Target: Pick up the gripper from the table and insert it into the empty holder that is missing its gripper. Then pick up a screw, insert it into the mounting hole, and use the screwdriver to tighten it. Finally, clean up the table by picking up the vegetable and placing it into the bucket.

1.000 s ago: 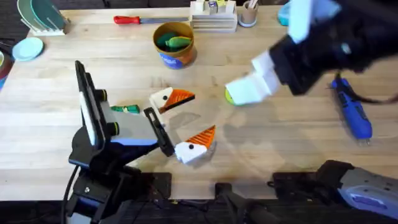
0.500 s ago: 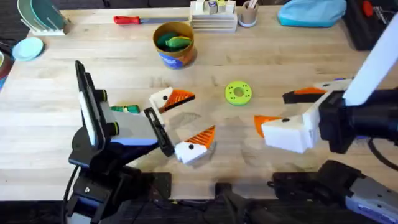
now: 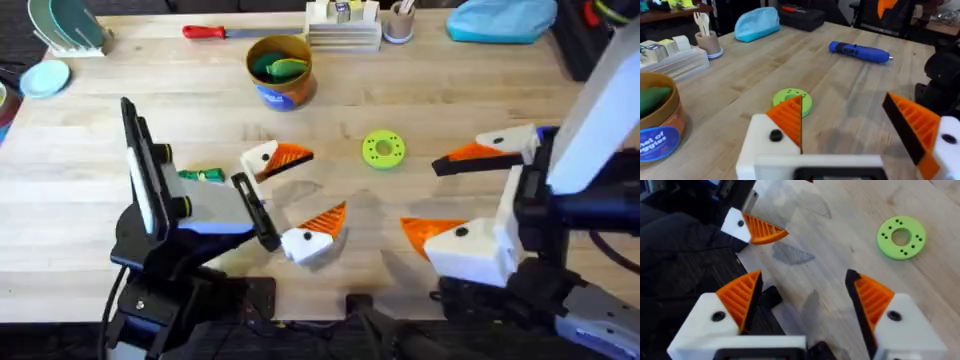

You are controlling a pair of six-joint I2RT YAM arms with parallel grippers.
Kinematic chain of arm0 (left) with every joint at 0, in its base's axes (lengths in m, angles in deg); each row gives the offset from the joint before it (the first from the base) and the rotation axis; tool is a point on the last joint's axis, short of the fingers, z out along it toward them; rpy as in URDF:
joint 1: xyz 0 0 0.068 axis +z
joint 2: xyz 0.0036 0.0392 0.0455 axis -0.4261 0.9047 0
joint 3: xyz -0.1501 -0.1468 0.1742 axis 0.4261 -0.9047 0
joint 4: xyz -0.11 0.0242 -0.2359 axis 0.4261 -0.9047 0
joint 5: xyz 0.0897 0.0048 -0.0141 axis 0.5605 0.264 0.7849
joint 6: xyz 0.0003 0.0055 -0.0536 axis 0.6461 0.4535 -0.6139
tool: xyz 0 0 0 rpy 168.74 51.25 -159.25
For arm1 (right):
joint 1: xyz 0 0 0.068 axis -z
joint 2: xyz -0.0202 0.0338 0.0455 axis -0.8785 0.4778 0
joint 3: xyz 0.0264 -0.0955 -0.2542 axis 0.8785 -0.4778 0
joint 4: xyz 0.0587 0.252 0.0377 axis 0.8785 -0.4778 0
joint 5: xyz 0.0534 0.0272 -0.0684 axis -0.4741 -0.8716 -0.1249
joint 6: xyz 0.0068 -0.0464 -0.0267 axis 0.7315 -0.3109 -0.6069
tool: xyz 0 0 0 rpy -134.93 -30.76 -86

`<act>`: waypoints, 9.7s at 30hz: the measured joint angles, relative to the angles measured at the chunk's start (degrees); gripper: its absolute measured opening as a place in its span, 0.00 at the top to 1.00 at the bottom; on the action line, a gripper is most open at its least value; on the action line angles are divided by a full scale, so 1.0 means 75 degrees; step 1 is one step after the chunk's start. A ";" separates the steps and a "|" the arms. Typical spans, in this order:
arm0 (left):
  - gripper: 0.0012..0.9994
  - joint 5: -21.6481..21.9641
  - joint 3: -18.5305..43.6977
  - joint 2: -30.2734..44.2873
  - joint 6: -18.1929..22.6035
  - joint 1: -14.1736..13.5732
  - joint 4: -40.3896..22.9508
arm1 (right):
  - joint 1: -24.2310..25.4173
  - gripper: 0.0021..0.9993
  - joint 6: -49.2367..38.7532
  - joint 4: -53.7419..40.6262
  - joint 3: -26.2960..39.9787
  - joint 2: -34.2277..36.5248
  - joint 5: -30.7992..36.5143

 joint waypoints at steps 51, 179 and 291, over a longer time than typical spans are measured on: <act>0.99 0.0000 0.0000 0.0000 0.0050 0.0000 0.0000 | 0.8331 0.00 -0.1379 0.1150 -0.0025 0.3113 0.4556; 0.99 0.0032 0.0003 0.0000 0.0052 0.0002 0.0003 | -0.0469 0.98 0.0689 1.2467 -0.1898 0.2454 -0.2348; 0.99 0.0064 0.0003 -0.0005 0.0050 -0.0006 0.0012 | 0.2065 0.99 -0.3354 0.9073 -0.2151 0.2997 0.2628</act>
